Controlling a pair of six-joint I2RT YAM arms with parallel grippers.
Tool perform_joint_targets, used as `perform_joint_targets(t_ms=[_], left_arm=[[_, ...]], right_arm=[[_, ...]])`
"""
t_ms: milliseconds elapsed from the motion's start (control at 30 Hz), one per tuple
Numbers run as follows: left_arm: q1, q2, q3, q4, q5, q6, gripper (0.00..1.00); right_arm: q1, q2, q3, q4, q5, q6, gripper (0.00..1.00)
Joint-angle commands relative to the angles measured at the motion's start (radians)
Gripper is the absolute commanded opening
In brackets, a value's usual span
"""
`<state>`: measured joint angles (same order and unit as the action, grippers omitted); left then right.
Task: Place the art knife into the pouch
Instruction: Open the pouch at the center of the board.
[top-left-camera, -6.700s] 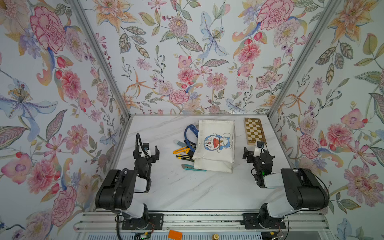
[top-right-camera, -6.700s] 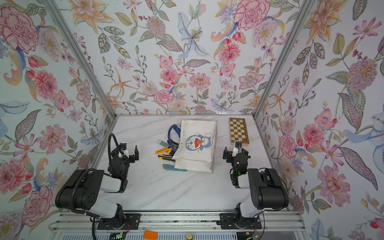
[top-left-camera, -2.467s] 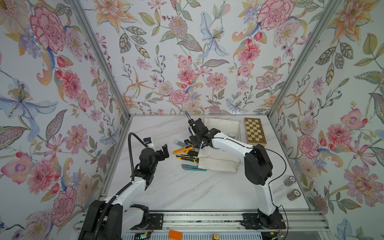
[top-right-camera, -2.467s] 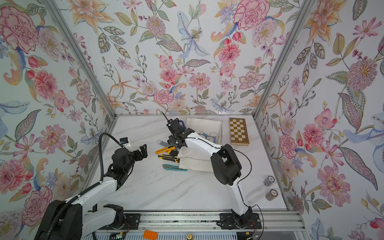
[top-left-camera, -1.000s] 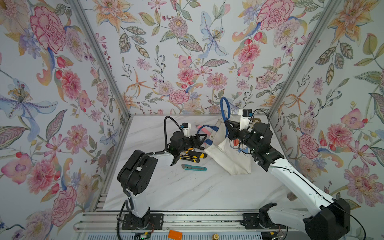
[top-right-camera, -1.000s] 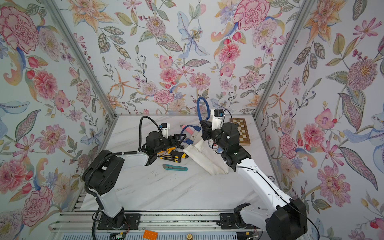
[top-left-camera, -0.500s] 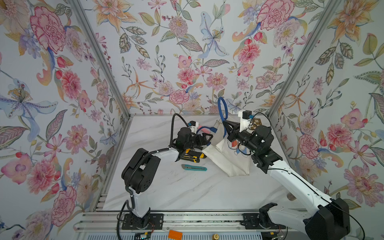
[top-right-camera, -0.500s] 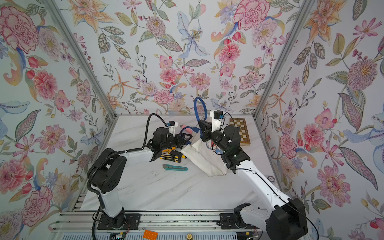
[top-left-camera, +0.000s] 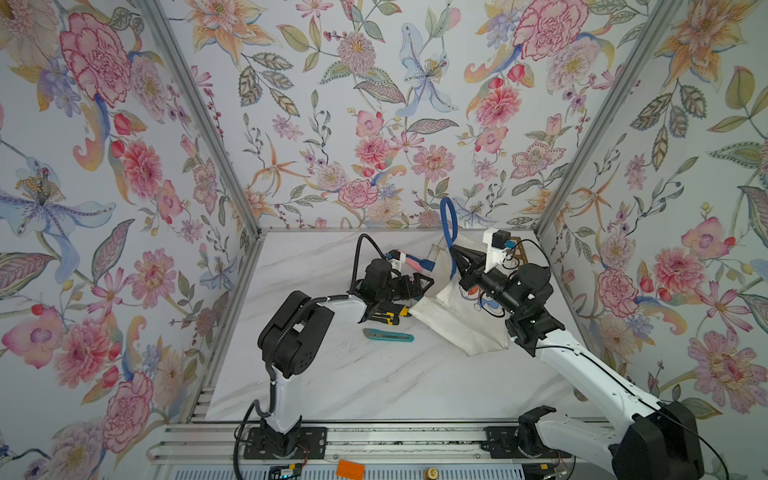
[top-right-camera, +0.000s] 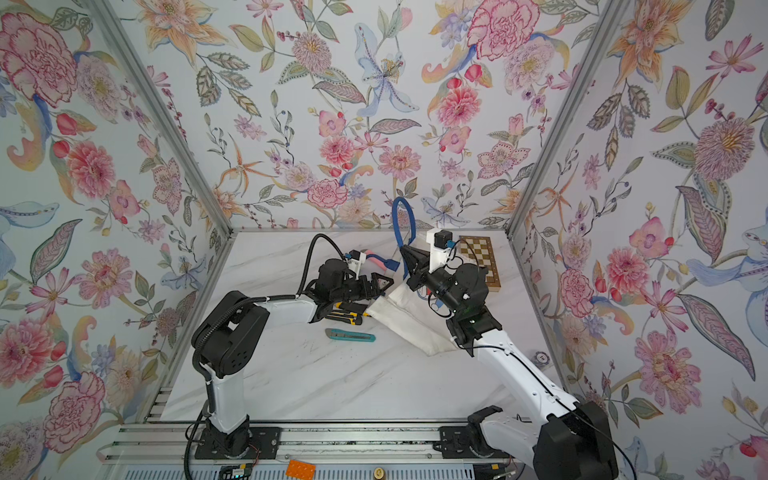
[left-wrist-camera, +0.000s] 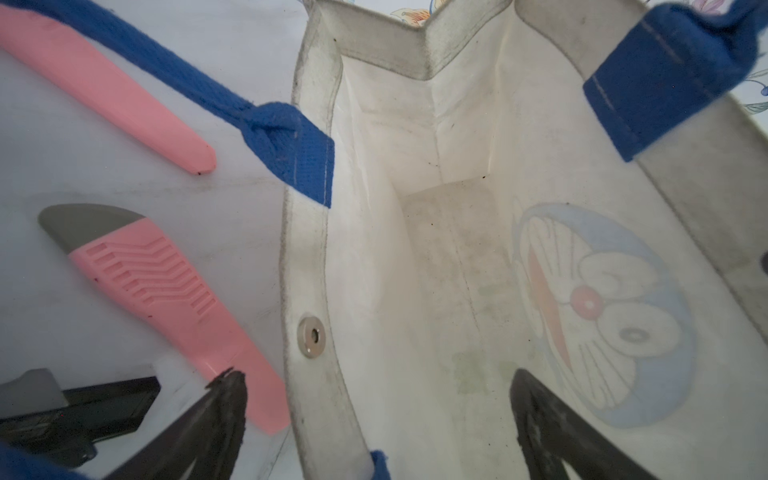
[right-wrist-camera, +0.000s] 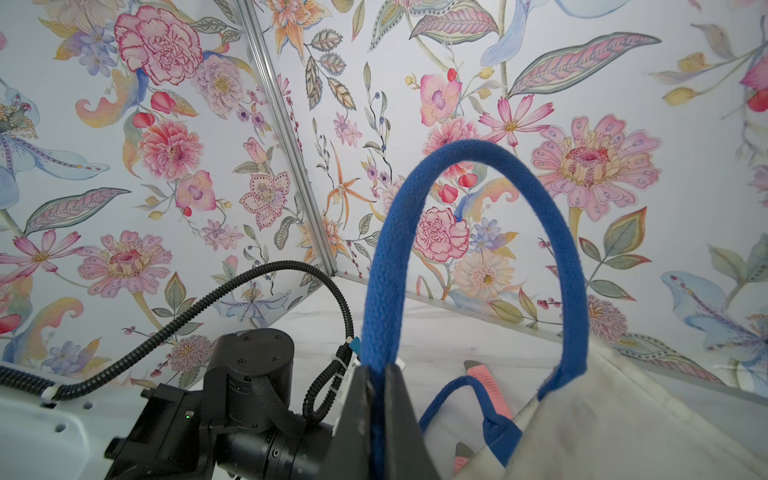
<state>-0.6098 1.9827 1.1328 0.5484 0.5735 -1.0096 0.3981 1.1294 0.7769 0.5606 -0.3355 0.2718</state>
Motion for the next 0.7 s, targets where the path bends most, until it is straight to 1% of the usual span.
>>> perform_joint_targets(t_ms=[0, 67, 167, 400, 433, 500, 567, 667], left_arm=[[-0.014, 0.037, 0.018, 0.069, 0.032, -0.053, 0.99], [-0.022, 0.049, 0.023, 0.09, 0.034, -0.069, 0.97], [-0.037, 0.068, 0.036, 0.12, 0.04, -0.092, 0.9], [-0.071, 0.135, 0.104, 0.117, 0.057, -0.106, 0.84], [-0.073, 0.139, 0.114, 0.112, 0.054, -0.102, 0.81], [-0.075, 0.145, 0.129, 0.11, 0.052, -0.101, 0.7], [-0.076, 0.155, 0.142, 0.116, 0.053, -0.101, 0.57], [-0.075, 0.169, 0.153, 0.147, 0.065, -0.119, 0.36]], right_arm=[[-0.015, -0.037, -0.021, 0.106, -0.011, 0.023, 0.0], [-0.02, -0.041, -0.033, 0.118, -0.015, 0.034, 0.0], [-0.029, -0.047, -0.048, 0.138, -0.022, 0.045, 0.0], [-0.06, -0.033, -0.056, 0.198, -0.055, 0.098, 0.0], [-0.061, -0.03, -0.056, 0.204, -0.061, 0.102, 0.0], [-0.065, -0.025, -0.06, 0.217, -0.063, 0.113, 0.0], [-0.072, -0.023, -0.071, 0.244, -0.066, 0.128, 0.0], [-0.08, -0.02, -0.079, 0.26, -0.071, 0.143, 0.0]])
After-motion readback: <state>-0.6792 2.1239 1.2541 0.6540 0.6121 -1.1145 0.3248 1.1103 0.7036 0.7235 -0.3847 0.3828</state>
